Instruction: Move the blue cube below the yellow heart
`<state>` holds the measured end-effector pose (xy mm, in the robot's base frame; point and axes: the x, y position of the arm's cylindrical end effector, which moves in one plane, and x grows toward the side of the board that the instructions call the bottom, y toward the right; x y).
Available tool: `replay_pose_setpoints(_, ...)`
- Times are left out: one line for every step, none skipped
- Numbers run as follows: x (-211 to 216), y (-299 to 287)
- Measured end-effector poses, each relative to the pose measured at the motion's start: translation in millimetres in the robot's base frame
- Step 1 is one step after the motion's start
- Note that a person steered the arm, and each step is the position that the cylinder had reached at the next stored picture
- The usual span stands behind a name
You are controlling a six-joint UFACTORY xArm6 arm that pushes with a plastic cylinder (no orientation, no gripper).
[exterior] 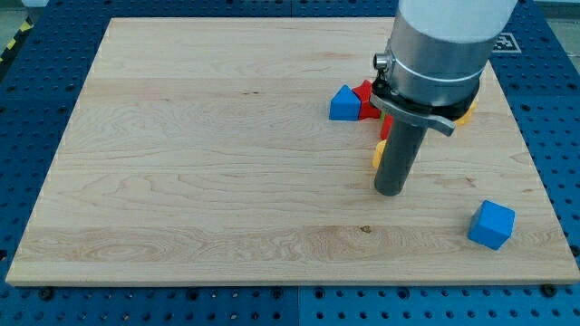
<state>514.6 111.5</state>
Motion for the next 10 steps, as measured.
replay_pose_setpoints(-12.4, 4.0)
replay_pose_setpoints(-22.8, 8.6)
replay_pose_setpoints(4.6, 21.7)
replay_pose_setpoints(7.3, 66.7)
replay_pose_setpoints(-16.9, 128.3)
replay_pose_setpoints(21.7, 196.8)
replay_pose_setpoints(66.2, 191.5)
replay_pose_setpoints(69.3, 126.1)
replay_pose_setpoints(53.5, 67.0)
replay_pose_setpoints(36.5, 47.9)
